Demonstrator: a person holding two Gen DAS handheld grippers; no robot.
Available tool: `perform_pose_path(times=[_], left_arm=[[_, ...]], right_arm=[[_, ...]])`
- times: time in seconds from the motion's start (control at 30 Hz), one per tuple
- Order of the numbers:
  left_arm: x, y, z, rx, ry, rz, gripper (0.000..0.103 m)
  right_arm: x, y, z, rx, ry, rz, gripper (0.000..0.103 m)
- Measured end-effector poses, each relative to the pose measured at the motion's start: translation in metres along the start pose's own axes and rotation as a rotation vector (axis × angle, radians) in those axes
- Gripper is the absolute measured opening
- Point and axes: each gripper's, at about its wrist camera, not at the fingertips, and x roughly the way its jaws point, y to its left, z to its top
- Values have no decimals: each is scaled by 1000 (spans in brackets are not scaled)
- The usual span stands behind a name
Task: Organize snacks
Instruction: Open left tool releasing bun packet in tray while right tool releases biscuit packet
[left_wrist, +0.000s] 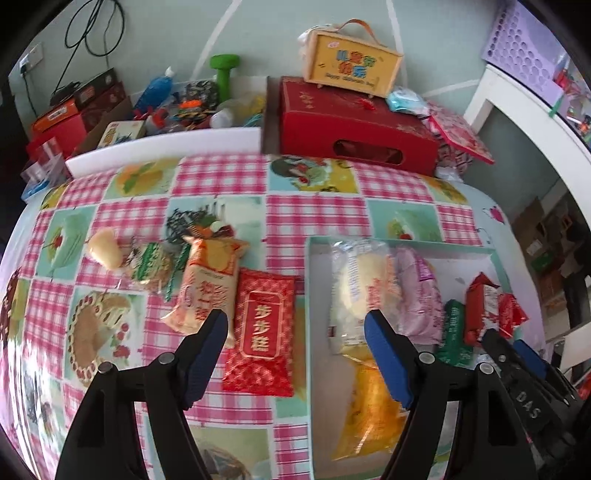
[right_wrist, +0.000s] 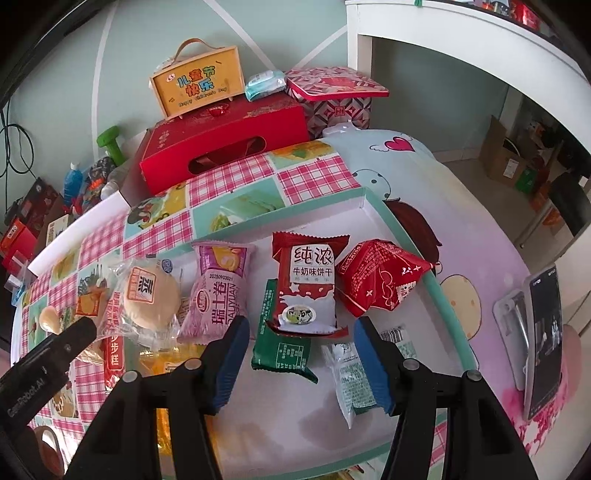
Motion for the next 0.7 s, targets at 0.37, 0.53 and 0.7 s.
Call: perform_pose_path(times=[0.37, 0.53, 0.7], left_arm=[[10, 4, -3, -9, 18, 49, 85], [15, 6, -5, -17, 8, 99, 102], [17, 12, -5, -50, 10, 98, 103]], right_arm=[[5, 1, 0, 0, 14, -2, 72], [6, 1, 0, -7, 5, 3, 90], [6, 3, 0, -22, -19, -22, 103]])
